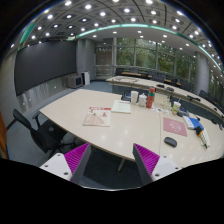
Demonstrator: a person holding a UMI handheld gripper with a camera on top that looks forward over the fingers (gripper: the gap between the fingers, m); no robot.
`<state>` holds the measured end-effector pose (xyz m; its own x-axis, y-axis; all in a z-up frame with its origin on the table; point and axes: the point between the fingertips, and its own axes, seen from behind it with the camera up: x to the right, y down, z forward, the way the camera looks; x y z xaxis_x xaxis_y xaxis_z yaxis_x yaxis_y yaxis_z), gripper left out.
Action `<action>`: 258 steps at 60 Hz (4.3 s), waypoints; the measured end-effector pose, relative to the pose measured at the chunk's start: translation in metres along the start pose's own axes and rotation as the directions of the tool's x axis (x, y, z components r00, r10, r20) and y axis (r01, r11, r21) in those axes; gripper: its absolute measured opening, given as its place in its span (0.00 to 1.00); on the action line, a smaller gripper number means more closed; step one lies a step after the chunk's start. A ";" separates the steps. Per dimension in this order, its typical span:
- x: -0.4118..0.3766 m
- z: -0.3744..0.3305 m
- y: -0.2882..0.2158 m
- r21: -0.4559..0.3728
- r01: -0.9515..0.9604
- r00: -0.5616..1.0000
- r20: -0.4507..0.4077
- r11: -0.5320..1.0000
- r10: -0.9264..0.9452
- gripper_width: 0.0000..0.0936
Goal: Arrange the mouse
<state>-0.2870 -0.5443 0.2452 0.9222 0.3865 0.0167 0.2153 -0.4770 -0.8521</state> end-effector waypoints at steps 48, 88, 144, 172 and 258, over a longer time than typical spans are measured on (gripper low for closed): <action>0.384 0.193 0.138 -0.115 -0.137 0.931 -0.354 0.984 0.088 0.92; 0.454 0.301 0.120 -0.143 -0.180 0.949 -0.286 0.973 0.133 0.92; 0.459 0.341 0.104 -0.132 -0.216 0.933 -0.320 0.967 0.165 0.37; 0.520 0.326 -0.072 0.098 -0.235 0.881 -0.398 0.967 0.254 0.37; 0.463 0.157 0.003 -0.041 -0.239 0.878 -0.436 0.970 0.198 0.92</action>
<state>0.0898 -0.2430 0.1680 0.9924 -0.0992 0.0733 0.0011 -0.5873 -0.8094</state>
